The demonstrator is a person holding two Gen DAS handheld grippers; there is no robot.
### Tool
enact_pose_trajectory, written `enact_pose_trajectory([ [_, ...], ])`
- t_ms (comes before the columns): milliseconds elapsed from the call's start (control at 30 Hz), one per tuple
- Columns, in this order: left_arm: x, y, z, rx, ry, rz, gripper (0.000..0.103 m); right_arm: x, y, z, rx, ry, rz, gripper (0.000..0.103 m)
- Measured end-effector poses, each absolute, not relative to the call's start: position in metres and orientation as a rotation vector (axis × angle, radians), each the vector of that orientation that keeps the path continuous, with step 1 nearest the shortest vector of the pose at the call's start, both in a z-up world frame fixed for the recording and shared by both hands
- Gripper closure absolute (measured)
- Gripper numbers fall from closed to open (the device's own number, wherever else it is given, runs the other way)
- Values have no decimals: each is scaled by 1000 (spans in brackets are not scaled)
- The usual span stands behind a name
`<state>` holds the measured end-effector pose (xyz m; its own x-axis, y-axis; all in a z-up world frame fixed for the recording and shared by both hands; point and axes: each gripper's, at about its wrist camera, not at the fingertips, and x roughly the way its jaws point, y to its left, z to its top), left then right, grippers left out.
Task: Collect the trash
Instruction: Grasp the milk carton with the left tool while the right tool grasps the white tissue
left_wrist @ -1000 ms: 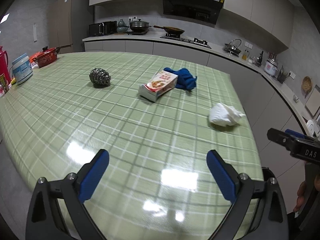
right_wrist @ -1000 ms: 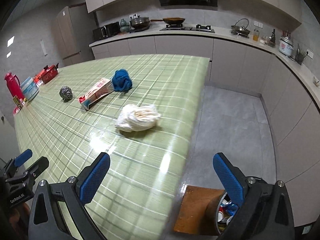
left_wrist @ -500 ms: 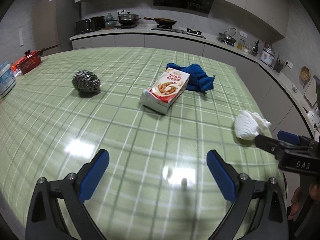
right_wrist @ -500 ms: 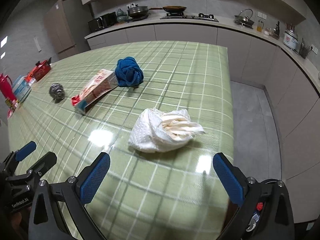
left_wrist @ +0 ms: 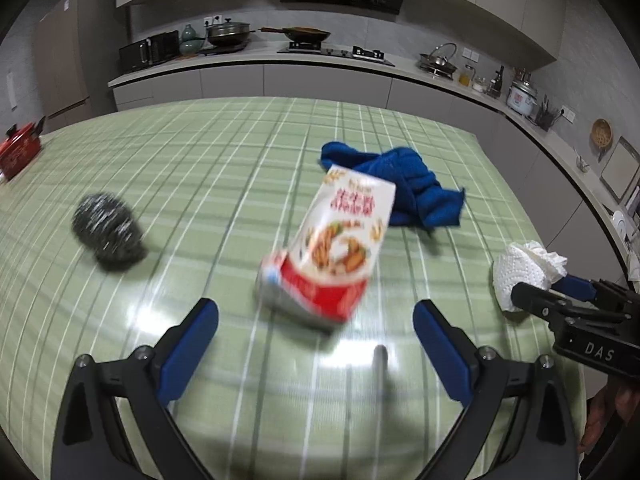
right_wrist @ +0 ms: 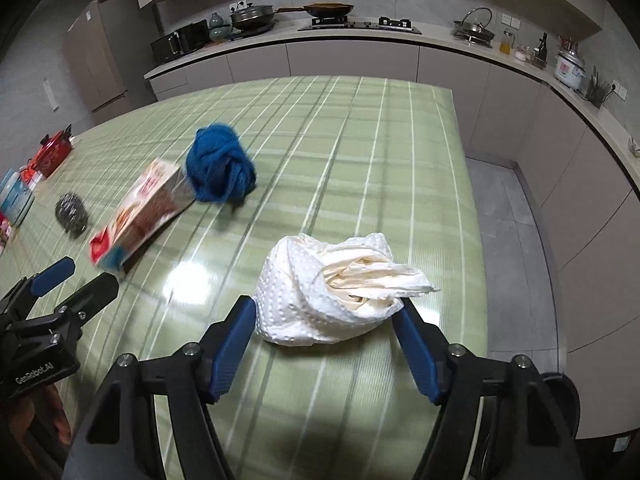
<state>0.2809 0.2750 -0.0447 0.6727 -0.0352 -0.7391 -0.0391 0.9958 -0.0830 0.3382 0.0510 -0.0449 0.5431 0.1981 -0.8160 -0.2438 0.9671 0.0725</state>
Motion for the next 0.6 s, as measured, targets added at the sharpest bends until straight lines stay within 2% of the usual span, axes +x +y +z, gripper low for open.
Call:
enact_pose_trajectory([
  [67, 291, 274, -46, -86, 839, -7, 5, 351, 53, -45, -51, 960, 256, 31],
  [233, 313, 269, -53, -69, 872, -48, 13, 374, 59, -47, -51, 960, 247, 31],
  [333, 322, 268, -53, -73, 888, -67, 24, 382, 64, -50, -55, 961, 251, 31],
  [400, 325, 267, -52, -60, 886, -69, 38, 386, 67, -51, -57, 964, 257, 38],
  [467, 325, 267, -50, -72, 880, -83, 40, 388, 70, -51, -58, 962, 262, 42],
  [500, 323, 268, -49, -81, 871, -89, 51, 388, 70, -50, -60, 960, 264, 44],
  [600, 317, 269, -43, -87, 851, -97, 55, 386, 72, -46, -64, 948, 275, 49],
])
